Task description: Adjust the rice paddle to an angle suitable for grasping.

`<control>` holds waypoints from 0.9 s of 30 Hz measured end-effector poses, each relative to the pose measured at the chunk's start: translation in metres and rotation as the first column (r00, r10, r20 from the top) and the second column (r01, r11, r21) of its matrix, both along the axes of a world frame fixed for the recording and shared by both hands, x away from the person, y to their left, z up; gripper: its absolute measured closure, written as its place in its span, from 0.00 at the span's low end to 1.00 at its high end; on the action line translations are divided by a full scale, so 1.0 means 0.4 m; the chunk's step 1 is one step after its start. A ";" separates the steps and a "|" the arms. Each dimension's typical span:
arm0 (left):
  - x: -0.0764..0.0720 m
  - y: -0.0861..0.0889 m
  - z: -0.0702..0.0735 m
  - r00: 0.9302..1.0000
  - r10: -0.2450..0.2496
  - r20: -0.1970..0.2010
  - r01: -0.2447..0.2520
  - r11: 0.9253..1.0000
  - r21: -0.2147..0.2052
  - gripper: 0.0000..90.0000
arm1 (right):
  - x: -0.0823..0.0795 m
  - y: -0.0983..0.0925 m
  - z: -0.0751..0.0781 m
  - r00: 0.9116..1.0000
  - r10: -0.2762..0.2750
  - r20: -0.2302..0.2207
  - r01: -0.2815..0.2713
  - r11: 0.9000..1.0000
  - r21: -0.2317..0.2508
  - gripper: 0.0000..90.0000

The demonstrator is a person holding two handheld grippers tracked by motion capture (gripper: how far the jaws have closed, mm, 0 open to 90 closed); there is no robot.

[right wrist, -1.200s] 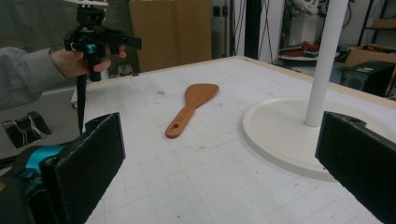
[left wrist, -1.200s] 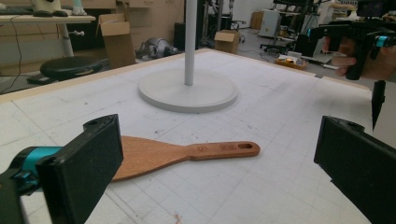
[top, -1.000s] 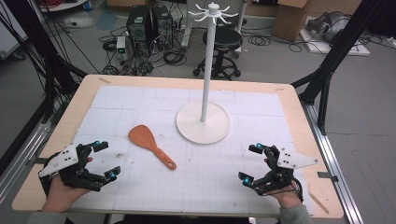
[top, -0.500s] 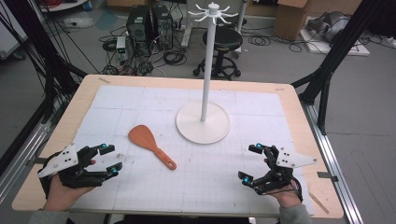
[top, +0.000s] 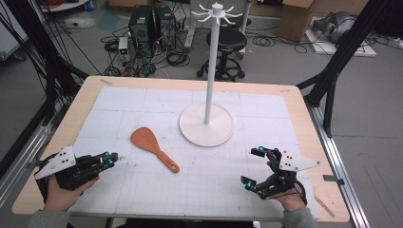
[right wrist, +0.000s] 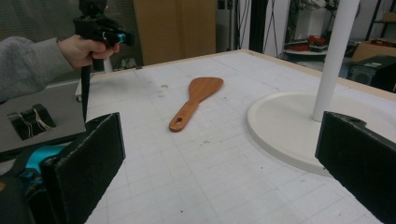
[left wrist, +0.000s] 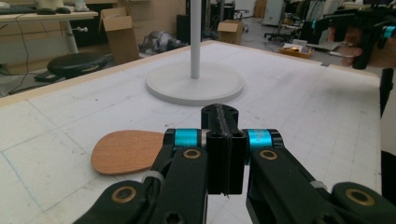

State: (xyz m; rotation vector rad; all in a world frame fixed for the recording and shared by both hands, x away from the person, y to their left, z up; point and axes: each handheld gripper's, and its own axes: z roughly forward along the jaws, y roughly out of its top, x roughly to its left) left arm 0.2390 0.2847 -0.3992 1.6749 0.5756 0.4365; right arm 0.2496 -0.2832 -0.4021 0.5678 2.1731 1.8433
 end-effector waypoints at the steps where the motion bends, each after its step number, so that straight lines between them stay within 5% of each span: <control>1: 0.001 0.000 0.001 1.000 -0.004 0.003 0.004 1.000 -0.005 1.00 | 0.000 0.000 0.000 1.000 0.000 0.000 0.000 1.000 0.000 0.00; 23: 0.097 -0.063 0.032 0.999 0.010 -0.031 -0.007 0.997 0.081 1.00 | -0.001 0.001 -0.014 1.000 -0.001 -0.029 0.001 1.000 -0.011 0.00; 27: 0.123 -0.084 0.044 0.999 0.010 -0.053 -0.006 0.998 0.069 1.00 | -0.001 -0.003 -0.012 1.000 -0.006 -0.019 0.006 1.000 -0.001 0.00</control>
